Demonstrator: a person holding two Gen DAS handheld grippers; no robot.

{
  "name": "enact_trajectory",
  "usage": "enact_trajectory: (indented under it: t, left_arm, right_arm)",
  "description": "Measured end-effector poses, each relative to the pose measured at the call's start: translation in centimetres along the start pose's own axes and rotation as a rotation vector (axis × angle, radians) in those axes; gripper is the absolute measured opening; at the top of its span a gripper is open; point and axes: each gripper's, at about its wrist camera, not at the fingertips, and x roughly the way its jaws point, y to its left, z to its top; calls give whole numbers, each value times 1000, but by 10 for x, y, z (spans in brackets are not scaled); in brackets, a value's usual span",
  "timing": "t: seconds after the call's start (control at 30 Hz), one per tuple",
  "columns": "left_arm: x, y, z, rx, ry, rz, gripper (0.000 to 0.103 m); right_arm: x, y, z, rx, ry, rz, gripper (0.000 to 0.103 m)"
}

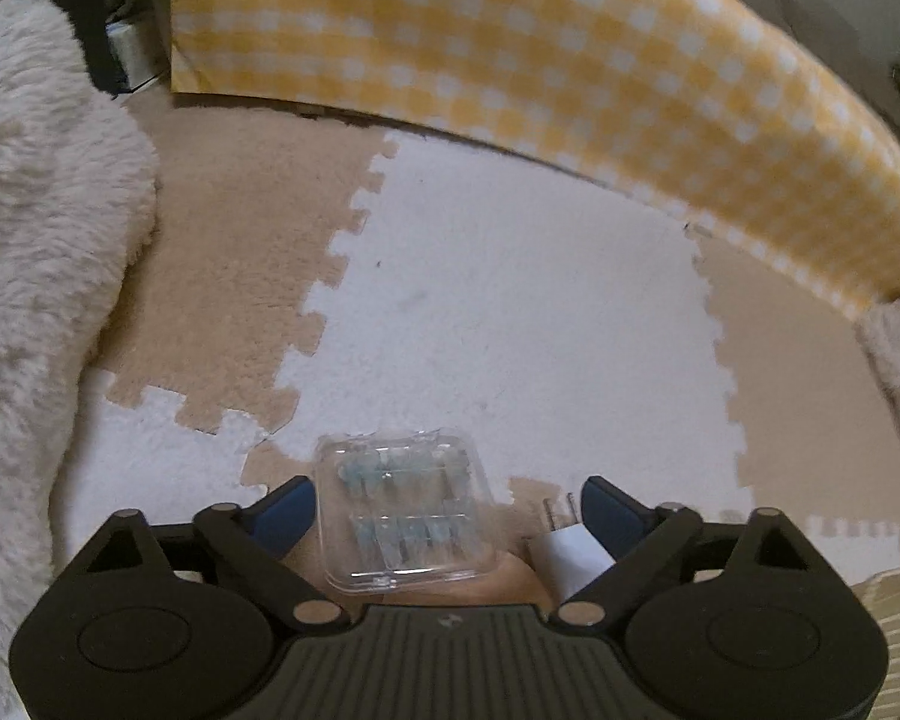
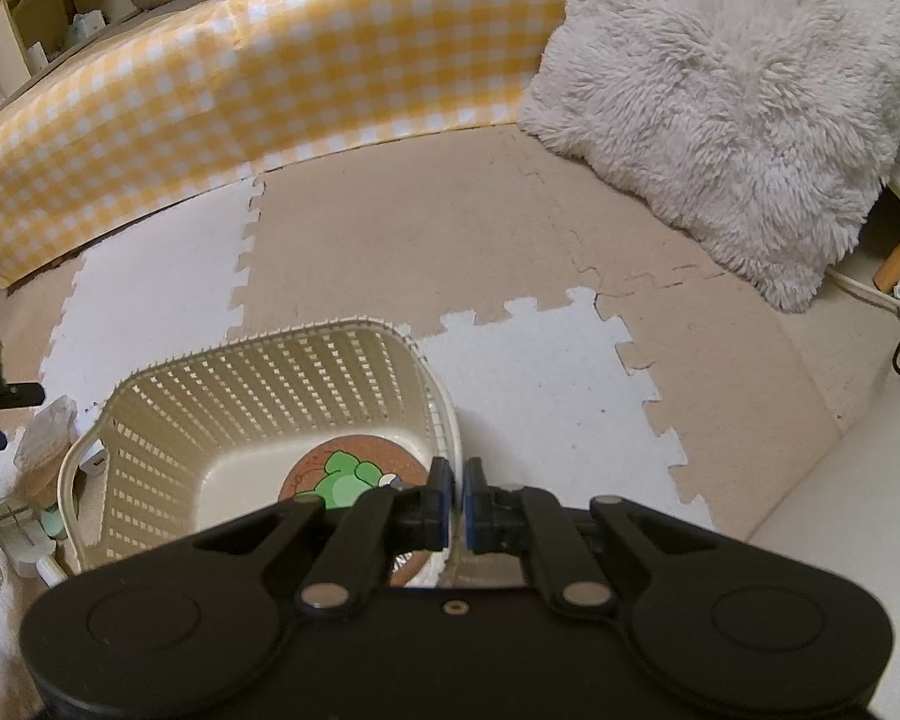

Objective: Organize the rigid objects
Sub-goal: 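Close the left tool on the clear plastic box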

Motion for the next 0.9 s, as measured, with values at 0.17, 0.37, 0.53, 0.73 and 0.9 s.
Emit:
enact_trajectory:
  t: [0.17,0.37,0.53,0.73,0.9]
  left_arm:
    - [13,1,-4,-5,16,47,87]
    - [13,3,-5,-13,-3,81,75]
    - [12,5,-5,-20,5,72,75]
    - [7,5,-3,-42,21,47,74]
    - [-12,-5,4,-20,-31,-3,74]
  right_arm:
    - [0,0,0,-1,0,0,5]
    - [2,1,0,-4,3,-3,5]
    - [2,1,0,-5,3,-4,5]
    - [2,1,0,-2,3,-2,5]
    - [3,1,0,-2,5,-1,5]
